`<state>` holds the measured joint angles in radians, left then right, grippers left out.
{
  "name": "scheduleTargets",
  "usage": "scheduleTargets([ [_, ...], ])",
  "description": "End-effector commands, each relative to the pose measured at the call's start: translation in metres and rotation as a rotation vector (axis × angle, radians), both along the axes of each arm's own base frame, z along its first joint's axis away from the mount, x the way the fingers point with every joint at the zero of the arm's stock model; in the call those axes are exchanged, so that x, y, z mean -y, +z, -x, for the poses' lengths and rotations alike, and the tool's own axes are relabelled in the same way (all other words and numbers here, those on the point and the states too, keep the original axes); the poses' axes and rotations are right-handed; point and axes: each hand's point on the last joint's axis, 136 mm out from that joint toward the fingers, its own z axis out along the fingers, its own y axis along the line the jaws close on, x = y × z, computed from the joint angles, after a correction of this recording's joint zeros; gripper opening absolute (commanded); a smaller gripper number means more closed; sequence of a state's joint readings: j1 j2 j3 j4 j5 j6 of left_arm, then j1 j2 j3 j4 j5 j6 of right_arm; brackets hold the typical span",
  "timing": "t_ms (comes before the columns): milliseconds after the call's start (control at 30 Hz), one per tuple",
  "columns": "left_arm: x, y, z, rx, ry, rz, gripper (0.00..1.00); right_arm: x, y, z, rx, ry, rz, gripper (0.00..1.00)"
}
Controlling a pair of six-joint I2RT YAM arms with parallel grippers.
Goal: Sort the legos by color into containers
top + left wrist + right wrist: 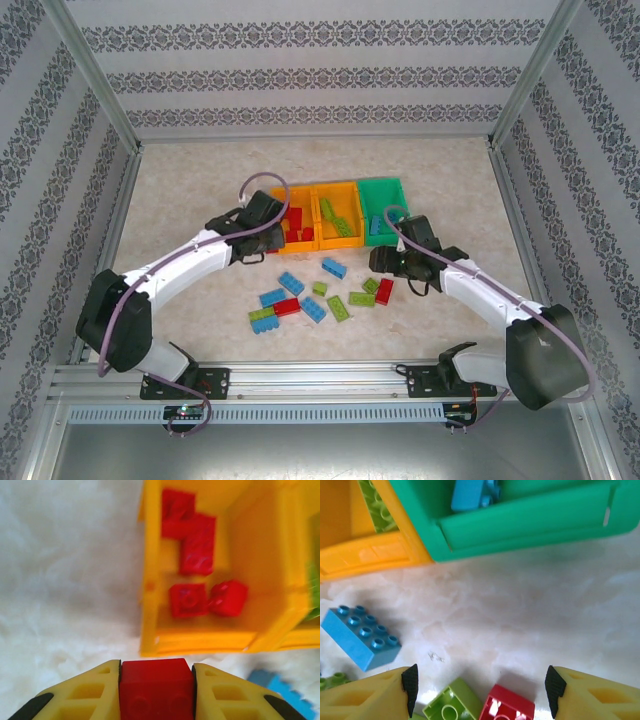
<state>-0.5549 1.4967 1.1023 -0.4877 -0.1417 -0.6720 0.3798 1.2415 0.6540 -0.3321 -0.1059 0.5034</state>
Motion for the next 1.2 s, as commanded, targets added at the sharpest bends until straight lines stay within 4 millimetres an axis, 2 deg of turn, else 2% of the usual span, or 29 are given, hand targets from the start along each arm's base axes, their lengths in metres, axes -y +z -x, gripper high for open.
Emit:
scheduleTargets([
  [0,0.005,0.016,-0.023,0.046,-0.067,-0.09,0.3,0.008,-0.013,0.016,-0.054,-0.063,0.028,0.7],
  [100,0.014,0.018,-0.046,0.065,-0.099,-0.134,0.3,0.01,-0.024,0.025,-0.089,-0.087,0.024,0.68],
  [267,0.028,0.014,-0.083,0.071,-0.138,-0.151,0.3,-0.002,-0.03,0.037,-0.109,-0.051,0.001,0.65],
  [500,0.038,-0.008,-0.119,0.036,-0.15,-0.143,0.33,0.001,-0.034,0.051,-0.126,-0.071,0.014,0.64],
  [733,0.043,-0.02,-0.124,0.006,-0.162,-0.143,0.43,0.005,-0.04,0.065,-0.15,-0.066,0.02,0.63],
  [1000,0.043,-0.013,-0.12,0.022,-0.165,-0.127,0.61,0.0,-0.042,0.065,-0.154,-0.053,0.003,0.64],
  [1167,0.046,-0.011,-0.115,0.024,-0.172,-0.092,0.63,0.001,-0.049,0.062,-0.176,-0.061,0.034,0.63],
])
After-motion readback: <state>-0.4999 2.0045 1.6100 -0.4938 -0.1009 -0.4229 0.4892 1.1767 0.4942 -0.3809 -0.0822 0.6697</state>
